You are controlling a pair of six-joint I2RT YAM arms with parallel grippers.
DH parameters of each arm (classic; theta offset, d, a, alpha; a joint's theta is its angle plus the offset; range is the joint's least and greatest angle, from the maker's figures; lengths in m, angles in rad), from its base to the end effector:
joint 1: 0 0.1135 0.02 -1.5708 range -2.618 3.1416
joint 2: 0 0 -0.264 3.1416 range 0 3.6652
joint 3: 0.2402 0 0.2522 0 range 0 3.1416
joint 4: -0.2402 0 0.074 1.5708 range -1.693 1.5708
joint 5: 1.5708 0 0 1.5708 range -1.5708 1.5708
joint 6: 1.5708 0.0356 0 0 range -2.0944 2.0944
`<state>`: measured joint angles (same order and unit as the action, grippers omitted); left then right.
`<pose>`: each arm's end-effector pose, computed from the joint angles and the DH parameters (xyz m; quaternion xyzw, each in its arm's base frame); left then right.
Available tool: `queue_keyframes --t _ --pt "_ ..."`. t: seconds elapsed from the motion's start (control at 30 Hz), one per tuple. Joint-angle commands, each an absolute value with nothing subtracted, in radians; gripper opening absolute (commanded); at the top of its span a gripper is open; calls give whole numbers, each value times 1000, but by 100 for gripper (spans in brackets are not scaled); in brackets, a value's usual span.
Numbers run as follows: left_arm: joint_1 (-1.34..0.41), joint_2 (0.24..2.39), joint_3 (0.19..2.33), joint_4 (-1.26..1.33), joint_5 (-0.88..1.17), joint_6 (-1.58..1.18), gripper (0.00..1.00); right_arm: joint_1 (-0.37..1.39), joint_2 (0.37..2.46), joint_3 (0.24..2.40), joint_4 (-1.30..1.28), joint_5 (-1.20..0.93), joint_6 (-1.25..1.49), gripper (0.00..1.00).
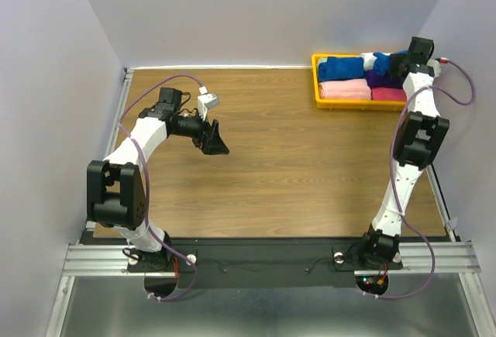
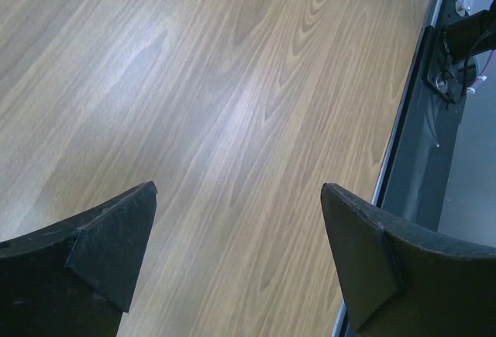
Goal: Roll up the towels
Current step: Place the rolled towel into the container
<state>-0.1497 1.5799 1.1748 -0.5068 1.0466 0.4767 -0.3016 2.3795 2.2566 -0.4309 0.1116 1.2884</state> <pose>0.3191 -0.0793 0.2635 0.4063 0.7299 -0.4209 0.3535 0.5283 -0.1685 0.2678 0.6416 0.5913 0.1873 0.4512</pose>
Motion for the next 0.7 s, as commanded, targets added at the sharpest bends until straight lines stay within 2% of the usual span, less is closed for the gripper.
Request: queue_keyframes --t 0.0,0.07,0.23,0.43,0.53,0.67 --pt "-149 1566 1158 -491 1071 468 99 -307 2381 2309 -344 127 1327 3" --pt "-149 1569 1161 -491 1068 466 99 -307 2388 2310 -339 130 1330 6" --pt "-149 1572 1166 -495 1060 469 99 -308 2398 2312 -331 121 1338 27" --pt "-149 1572 1164 -494 1060 474 99 -307 2388 2298 -327 118 1341 36" --pt "-149 1574 1163 -489 1060 472 99 -307 2385 2299 -327 104 1333 48" --pt "-149 1575 1164 -488 1062 474 99 -307 2378 2298 -327 104 1338 50"
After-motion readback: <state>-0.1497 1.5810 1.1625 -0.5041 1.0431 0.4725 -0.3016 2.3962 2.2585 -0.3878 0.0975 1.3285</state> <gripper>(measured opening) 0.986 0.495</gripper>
